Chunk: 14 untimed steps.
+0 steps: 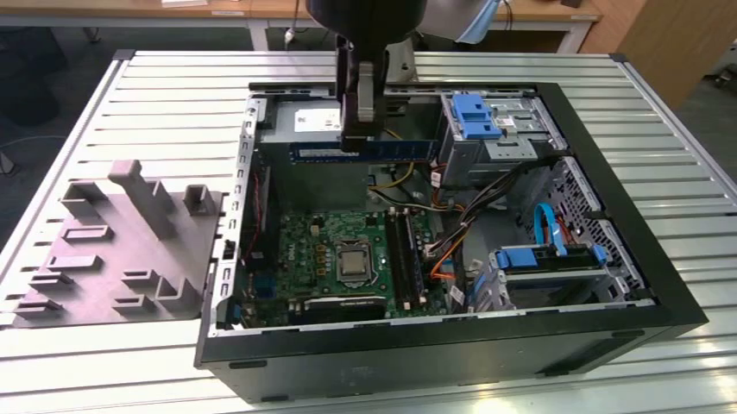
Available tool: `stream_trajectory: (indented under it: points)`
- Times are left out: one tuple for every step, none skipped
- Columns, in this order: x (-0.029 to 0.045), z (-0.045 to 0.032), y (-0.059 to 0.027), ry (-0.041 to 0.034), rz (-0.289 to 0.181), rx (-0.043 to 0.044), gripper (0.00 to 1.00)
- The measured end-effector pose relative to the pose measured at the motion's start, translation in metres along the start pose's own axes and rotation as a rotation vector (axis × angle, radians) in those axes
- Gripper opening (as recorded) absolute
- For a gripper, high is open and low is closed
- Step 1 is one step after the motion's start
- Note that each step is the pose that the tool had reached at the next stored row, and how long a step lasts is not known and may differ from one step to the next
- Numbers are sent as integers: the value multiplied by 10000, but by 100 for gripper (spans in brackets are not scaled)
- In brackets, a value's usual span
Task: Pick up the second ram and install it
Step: 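Pick up the second ram and move it above second insertion slot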
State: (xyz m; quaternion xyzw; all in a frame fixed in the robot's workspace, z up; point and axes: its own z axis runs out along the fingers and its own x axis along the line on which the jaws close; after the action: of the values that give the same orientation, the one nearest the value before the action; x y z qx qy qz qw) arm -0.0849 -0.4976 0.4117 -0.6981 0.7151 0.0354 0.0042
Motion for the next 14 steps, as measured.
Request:
stream_trajectory:
  points:
    - [1, 13, 0, -1, 0, 0, 11]
    - [2, 28, -1, -1, 0, 0, 11]
    - [3, 44, -2, 0, 0, 0, 11]
    - [3, 61, -3, 0, 0, 0, 11]
    - [4, 79, -4, -1, 0, 0, 11]
    - [5, 97, -4, 0, 0, 0, 11]
    - [6, 114, -5, 0, 0, 0, 11]
    - [7, 132, -6, 0, 0, 0, 11]
    - [9, 150, -7, 0, 0, 0, 11]
    - [10, 170, -8, -1, 0, 0, 11]
    - [10, 188, -8, 0, 0, 0, 11]
    - [12, 206, -9, 0, 0, 0, 11]
    - [12, 223, -10, 0, 0, 0, 11]
    - [14, 242, -11, -1, 0, 0, 11]
